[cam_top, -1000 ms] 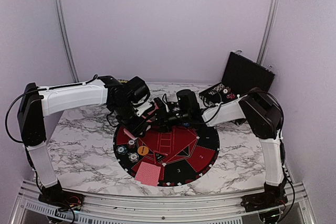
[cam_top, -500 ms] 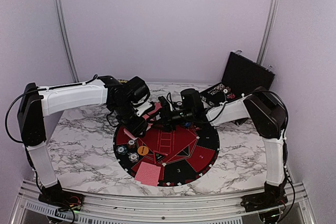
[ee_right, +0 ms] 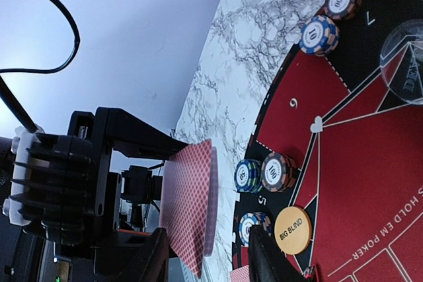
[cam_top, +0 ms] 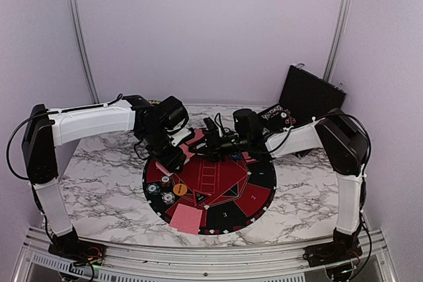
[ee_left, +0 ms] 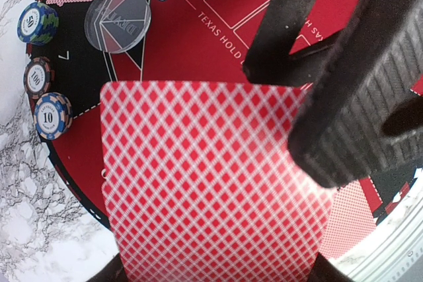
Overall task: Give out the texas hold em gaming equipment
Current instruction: Pick up the poker card from the face-down deck piles.
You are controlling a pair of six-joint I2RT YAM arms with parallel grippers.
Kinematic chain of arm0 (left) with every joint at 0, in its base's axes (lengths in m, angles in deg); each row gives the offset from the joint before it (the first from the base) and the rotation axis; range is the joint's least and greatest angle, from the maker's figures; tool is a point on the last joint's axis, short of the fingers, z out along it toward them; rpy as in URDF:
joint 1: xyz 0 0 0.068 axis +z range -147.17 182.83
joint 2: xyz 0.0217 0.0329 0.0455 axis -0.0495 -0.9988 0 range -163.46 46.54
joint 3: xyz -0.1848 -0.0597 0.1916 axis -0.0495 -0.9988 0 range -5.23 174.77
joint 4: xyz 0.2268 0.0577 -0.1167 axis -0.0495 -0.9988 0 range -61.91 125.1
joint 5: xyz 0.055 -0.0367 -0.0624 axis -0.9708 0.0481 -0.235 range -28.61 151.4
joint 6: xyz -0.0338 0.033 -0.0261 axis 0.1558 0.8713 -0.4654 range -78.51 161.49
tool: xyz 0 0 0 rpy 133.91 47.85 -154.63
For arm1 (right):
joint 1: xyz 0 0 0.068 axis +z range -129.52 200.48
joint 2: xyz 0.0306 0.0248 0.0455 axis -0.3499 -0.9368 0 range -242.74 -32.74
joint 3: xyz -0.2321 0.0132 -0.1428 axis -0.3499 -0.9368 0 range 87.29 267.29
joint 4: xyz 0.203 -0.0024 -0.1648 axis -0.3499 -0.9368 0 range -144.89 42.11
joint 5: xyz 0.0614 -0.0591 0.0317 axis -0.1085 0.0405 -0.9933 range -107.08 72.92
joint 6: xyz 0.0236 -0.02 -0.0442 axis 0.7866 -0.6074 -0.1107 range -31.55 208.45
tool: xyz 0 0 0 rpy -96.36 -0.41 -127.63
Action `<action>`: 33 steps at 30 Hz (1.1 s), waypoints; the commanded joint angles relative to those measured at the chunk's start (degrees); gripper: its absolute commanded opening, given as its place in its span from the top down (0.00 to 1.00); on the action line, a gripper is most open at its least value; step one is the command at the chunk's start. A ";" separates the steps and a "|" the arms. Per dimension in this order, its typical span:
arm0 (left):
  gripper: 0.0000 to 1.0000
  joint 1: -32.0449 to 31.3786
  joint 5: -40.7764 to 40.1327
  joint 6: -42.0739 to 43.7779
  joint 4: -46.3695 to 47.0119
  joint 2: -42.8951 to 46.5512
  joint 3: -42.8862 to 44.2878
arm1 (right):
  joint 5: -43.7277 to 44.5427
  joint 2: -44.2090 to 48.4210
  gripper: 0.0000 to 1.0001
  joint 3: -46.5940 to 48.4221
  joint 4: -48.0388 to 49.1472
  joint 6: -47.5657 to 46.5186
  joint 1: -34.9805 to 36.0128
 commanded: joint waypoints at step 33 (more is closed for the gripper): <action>0.74 1.48 0.01 -0.02 -0.36 1.01 -0.55 | 0.93 4.04 1.00 -0.57 2.33 1.63 -1.05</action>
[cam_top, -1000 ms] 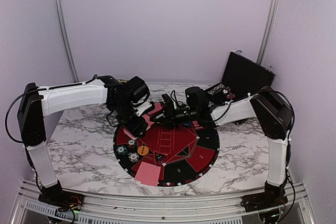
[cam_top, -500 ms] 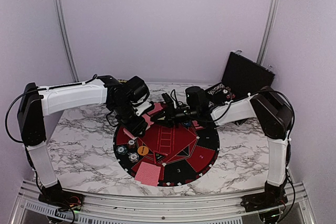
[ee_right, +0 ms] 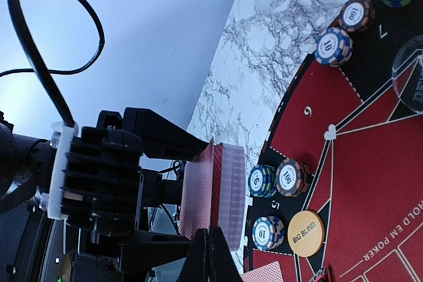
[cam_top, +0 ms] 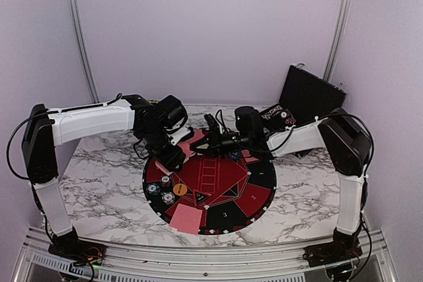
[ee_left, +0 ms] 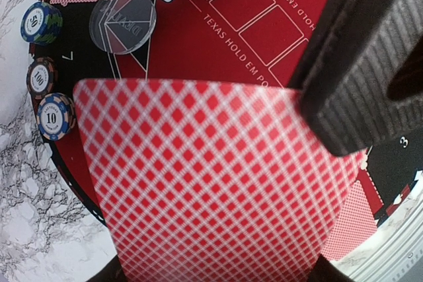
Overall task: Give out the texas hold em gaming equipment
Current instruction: Pick up the poker card from the face-down deck piles, then flop the poker card in the community card area.
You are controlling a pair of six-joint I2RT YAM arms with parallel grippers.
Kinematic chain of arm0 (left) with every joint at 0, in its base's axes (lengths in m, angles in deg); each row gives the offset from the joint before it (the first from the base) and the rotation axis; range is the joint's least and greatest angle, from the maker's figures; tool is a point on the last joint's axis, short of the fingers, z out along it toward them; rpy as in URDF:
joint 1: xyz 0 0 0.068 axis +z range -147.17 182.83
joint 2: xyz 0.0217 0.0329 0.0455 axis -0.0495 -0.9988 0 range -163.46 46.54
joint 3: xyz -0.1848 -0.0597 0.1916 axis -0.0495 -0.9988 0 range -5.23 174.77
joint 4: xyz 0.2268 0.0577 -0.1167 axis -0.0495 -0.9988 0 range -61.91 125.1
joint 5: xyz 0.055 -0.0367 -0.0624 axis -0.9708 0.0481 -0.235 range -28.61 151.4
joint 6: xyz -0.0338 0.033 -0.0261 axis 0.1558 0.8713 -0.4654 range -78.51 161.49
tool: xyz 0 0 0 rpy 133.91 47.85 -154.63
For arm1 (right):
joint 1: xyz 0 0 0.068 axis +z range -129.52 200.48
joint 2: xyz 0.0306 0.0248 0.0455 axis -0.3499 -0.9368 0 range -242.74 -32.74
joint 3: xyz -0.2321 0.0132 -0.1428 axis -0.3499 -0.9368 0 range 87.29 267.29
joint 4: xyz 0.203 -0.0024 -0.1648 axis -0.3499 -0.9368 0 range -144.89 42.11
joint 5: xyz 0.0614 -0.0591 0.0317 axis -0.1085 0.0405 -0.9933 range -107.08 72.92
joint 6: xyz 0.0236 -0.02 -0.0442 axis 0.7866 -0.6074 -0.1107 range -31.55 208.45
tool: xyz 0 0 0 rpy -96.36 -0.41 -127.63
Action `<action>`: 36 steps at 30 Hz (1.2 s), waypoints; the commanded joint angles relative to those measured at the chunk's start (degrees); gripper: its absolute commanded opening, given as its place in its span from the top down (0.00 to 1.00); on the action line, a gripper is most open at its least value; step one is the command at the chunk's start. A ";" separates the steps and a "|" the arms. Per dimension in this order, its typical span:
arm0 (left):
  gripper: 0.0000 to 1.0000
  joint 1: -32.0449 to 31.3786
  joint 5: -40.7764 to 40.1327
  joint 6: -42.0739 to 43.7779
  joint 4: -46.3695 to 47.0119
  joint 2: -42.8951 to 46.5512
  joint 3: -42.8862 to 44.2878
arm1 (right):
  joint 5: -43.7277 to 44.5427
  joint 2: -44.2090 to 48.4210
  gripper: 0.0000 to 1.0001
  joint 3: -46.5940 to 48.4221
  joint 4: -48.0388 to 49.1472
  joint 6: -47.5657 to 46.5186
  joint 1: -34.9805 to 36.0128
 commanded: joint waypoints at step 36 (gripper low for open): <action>0.75 6.05 -0.51 -1.43 3.33 4.53 -7.41 | 60.52 11.90 1.00 11.24 -51.46 -22.41 4.64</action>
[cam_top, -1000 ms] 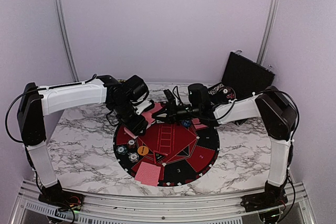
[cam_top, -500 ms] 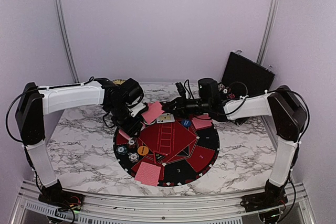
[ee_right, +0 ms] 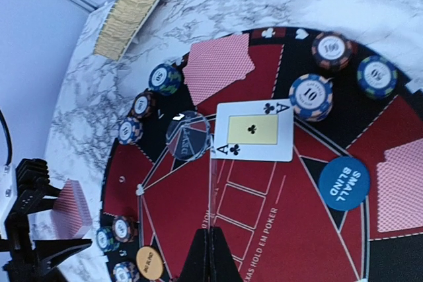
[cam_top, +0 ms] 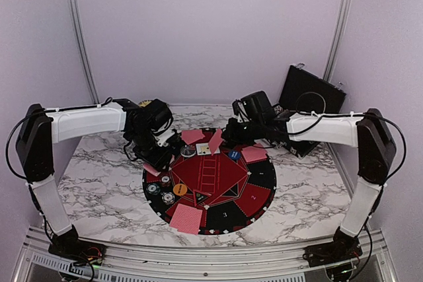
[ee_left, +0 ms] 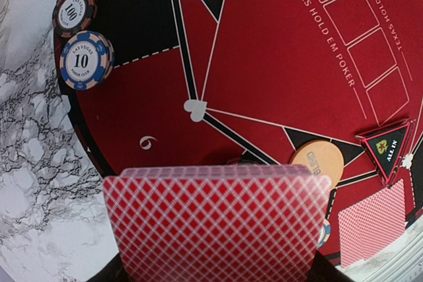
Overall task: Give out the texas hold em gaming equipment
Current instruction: Flop the poker card in the community card area.
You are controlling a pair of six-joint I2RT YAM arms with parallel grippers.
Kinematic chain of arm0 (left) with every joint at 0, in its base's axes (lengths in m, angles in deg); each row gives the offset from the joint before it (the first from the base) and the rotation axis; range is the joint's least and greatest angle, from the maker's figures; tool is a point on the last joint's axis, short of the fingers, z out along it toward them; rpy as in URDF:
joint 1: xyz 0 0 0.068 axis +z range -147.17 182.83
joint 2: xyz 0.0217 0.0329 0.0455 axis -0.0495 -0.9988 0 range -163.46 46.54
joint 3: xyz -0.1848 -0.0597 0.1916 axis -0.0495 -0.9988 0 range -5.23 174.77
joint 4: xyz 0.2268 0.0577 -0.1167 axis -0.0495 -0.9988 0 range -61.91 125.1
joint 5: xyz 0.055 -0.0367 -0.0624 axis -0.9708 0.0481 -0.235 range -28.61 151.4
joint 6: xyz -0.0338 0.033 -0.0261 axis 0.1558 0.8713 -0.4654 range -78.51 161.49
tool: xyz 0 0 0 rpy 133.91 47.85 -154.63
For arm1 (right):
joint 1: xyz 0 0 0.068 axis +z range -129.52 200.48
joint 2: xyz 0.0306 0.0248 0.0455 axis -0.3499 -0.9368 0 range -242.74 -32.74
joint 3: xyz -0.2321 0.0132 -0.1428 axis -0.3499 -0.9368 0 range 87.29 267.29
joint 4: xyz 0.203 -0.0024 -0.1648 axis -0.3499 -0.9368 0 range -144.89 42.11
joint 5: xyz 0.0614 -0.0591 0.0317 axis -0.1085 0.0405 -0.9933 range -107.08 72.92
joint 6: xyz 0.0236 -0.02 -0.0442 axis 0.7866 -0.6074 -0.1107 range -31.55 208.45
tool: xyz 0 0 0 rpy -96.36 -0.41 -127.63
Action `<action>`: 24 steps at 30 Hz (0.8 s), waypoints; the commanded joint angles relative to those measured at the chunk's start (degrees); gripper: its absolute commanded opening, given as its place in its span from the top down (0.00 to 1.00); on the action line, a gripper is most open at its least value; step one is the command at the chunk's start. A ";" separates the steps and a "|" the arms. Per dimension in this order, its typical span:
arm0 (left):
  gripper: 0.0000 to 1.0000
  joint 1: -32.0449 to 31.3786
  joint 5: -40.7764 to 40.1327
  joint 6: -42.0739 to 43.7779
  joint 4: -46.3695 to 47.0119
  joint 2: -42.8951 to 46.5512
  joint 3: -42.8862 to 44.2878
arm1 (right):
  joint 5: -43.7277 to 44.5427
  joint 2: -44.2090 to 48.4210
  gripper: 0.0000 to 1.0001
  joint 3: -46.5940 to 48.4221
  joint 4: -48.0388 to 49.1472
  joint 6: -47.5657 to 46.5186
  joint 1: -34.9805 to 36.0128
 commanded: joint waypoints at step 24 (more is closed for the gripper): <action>0.75 3.19 -0.61 -1.06 1.89 3.90 -3.39 | 41.10 -18.14 1.00 30.02 -35.81 -6.04 13.48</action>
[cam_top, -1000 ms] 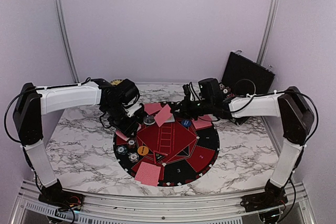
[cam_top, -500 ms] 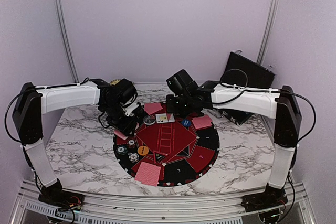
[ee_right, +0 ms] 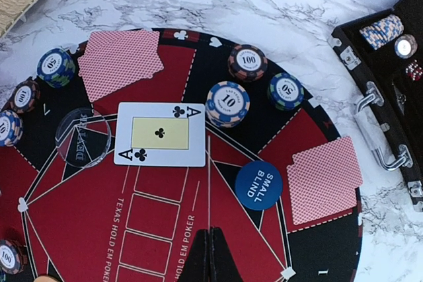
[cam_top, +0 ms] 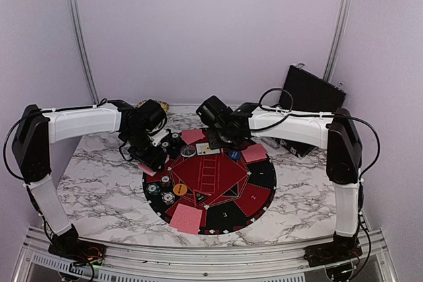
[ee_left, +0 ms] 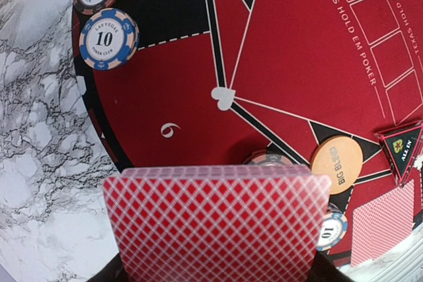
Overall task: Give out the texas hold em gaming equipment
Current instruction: Flop the poker card in the community card area.
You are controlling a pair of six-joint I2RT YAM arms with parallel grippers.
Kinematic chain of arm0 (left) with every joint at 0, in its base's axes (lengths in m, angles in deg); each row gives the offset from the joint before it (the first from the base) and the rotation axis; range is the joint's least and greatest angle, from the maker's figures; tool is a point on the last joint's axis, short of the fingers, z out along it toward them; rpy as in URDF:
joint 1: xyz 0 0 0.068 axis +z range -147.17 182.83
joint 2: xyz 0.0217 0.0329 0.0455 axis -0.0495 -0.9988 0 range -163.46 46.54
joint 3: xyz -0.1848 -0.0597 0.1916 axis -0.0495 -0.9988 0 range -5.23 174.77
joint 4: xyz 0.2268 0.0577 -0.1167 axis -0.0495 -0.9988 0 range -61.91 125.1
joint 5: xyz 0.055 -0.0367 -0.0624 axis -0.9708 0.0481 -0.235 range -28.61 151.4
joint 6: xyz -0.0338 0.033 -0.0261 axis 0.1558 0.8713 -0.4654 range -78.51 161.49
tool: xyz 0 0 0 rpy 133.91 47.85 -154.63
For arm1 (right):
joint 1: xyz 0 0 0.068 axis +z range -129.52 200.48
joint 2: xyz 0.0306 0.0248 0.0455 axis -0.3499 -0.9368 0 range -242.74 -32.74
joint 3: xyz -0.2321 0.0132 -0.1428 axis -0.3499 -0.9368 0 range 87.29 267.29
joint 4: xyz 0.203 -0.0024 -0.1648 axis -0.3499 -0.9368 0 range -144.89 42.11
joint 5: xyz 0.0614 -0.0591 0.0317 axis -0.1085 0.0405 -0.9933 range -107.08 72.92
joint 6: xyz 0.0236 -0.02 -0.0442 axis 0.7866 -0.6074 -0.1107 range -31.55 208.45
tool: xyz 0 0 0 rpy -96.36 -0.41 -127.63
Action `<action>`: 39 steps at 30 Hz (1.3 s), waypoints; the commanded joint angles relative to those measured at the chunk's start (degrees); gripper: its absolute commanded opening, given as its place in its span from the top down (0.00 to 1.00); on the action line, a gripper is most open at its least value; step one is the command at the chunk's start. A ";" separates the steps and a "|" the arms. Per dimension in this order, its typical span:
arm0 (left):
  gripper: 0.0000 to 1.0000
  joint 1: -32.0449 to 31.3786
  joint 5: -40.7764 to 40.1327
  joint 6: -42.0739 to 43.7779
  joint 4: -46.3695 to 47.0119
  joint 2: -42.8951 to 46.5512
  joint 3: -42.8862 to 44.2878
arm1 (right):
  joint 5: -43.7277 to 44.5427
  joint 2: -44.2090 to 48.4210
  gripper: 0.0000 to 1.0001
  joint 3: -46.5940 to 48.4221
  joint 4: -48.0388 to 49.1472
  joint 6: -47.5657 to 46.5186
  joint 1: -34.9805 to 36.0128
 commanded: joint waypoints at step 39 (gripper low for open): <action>0.75 1.44 1.64 -0.07 1.26 2.86 -0.86 | -39.60 9.79 0.37 -24.90 28.48 -0.97 -10.24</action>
